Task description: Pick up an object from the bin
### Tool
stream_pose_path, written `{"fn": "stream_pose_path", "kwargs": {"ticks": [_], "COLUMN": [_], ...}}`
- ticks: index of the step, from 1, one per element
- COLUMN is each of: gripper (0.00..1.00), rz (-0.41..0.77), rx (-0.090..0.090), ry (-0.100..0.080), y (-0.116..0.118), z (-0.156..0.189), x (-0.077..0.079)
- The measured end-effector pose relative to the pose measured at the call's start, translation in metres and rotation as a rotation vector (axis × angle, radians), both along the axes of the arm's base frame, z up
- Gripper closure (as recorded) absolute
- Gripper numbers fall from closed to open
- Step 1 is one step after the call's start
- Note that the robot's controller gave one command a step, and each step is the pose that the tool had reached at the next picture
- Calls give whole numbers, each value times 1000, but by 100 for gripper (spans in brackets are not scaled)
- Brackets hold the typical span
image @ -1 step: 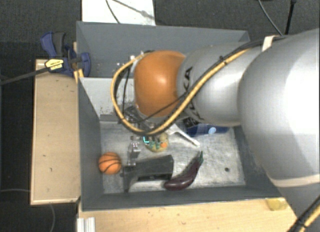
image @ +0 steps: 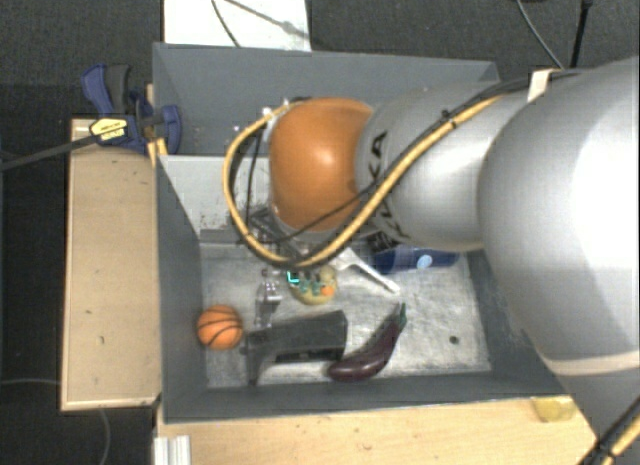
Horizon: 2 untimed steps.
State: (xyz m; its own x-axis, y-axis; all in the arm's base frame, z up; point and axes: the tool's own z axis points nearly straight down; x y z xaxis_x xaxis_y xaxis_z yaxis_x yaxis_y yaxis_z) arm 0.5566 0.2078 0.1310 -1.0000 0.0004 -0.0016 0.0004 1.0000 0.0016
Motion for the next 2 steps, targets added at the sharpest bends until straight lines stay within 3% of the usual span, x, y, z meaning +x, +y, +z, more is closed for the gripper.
{"fn": "stream_pose_path", "kwargs": {"ticks": [1,2], "gripper": [0,0], "rz": [37,77], "rx": [1,9], "ry": [-7,-37], "y": [3,9], "z": [-12,-36], "x": [-7,-34]}}
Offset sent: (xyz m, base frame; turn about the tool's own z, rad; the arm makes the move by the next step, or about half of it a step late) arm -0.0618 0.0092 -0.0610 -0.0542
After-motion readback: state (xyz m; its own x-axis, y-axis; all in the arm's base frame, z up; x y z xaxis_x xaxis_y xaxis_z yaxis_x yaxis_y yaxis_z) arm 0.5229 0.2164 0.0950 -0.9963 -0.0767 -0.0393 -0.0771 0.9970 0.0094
